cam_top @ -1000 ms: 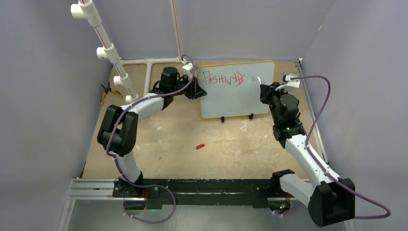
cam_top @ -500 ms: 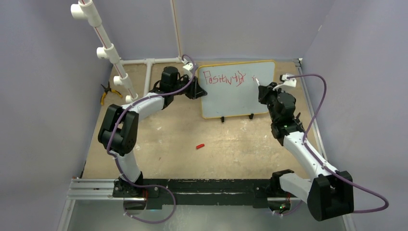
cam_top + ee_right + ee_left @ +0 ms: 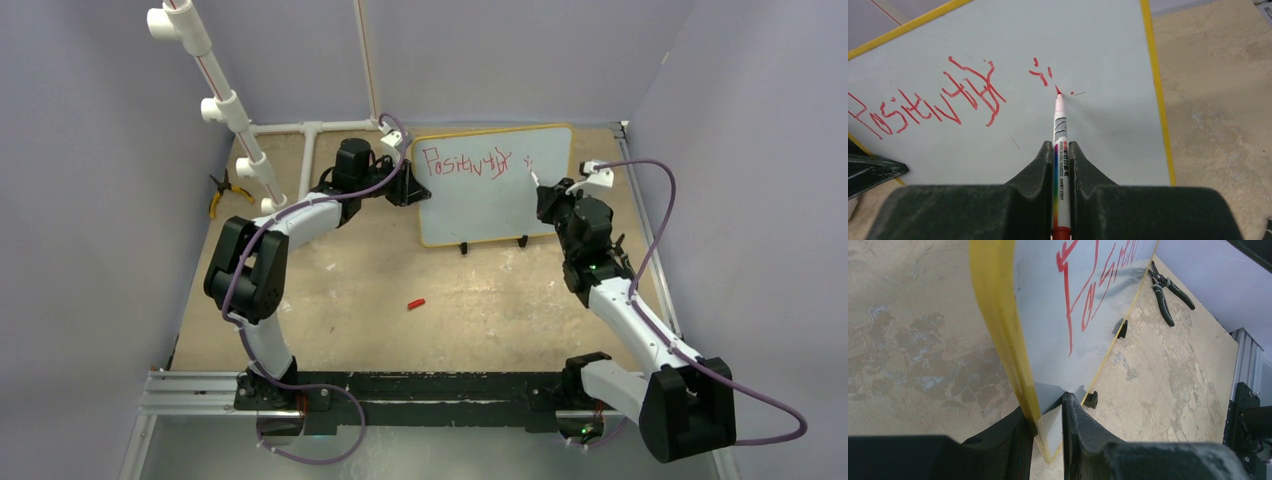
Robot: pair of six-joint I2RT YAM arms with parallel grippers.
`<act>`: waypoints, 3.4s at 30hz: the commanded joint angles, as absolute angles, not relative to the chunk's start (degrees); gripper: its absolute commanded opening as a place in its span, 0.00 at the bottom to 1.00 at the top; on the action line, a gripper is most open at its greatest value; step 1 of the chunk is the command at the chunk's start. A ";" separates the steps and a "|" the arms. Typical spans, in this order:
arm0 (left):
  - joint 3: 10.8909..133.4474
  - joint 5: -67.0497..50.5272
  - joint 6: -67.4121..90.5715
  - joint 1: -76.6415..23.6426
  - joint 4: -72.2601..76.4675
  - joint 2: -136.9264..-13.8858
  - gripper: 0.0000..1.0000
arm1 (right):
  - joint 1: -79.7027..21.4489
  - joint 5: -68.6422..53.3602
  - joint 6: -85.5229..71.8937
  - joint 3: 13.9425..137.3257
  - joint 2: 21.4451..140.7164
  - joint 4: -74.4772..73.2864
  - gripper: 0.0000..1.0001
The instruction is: Write a sentence on the whiteboard
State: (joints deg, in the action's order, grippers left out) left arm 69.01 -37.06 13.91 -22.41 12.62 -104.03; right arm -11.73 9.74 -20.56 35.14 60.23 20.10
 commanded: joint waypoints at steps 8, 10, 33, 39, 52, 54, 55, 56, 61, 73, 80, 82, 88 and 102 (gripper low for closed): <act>70.49 -35.95 10.28 -22.85 11.31 -104.94 0.00 | -11.95 11.18 -20.24 36.53 59.80 22.29 0.00; 70.49 -36.08 9.84 -22.85 11.08 -104.95 0.00 | -11.95 11.01 -20.06 37.14 60.28 22.85 0.00; 69.96 -36.65 7.21 -22.85 10.21 -104.92 0.00 | -11.94 13.49 -20.60 40.37 62.85 24.72 0.00; 69.96 -36.74 7.26 -22.85 10.24 -104.85 0.00 | -11.92 13.97 -21.26 40.22 62.50 23.33 0.00; 69.95 -36.66 7.49 -22.85 10.36 -104.63 0.00 | -11.91 14.88 -22.21 38.40 62.23 21.11 0.00; 69.95 -36.57 7.54 -22.85 10.35 -104.59 0.00 | -11.93 15.30 -22.31 37.75 62.02 20.97 0.00; 69.96 -36.52 7.60 -22.85 10.31 -104.59 0.00 | -11.95 15.36 -22.39 37.40 61.70 20.81 0.00; 70.00 -36.44 7.64 -22.85 10.31 -104.59 0.00 | -11.92 15.31 -22.49 37.05 61.52 20.63 0.00; 70.05 -36.47 8.04 -22.85 10.54 -104.46 0.00 | -11.95 14.98 -22.94 35.57 60.48 20.05 0.00; 70.25 -36.27 8.56 -22.85 10.57 -104.39 0.00 | -11.95 15.11 -22.94 35.60 60.09 19.61 0.00; 70.73 -35.56 9.04 -22.85 9.76 -103.91 0.03 | -11.92 14.63 -23.03 36.55 58.06 18.11 0.00; 70.80 -35.35 9.18 -22.77 9.58 -103.61 0.11 | -11.91 13.96 -22.98 37.03 57.44 17.45 0.00; 70.56 -36.27 11.23 -22.03 9.83 -102.74 0.40 | -11.95 7.56 -21.11 37.59 55.59 17.26 0.00; 69.69 -33.73 11.30 -20.83 6.39 -99.93 0.52 | -22.17 -4.01 -17.05 36.14 53.93 21.42 0.00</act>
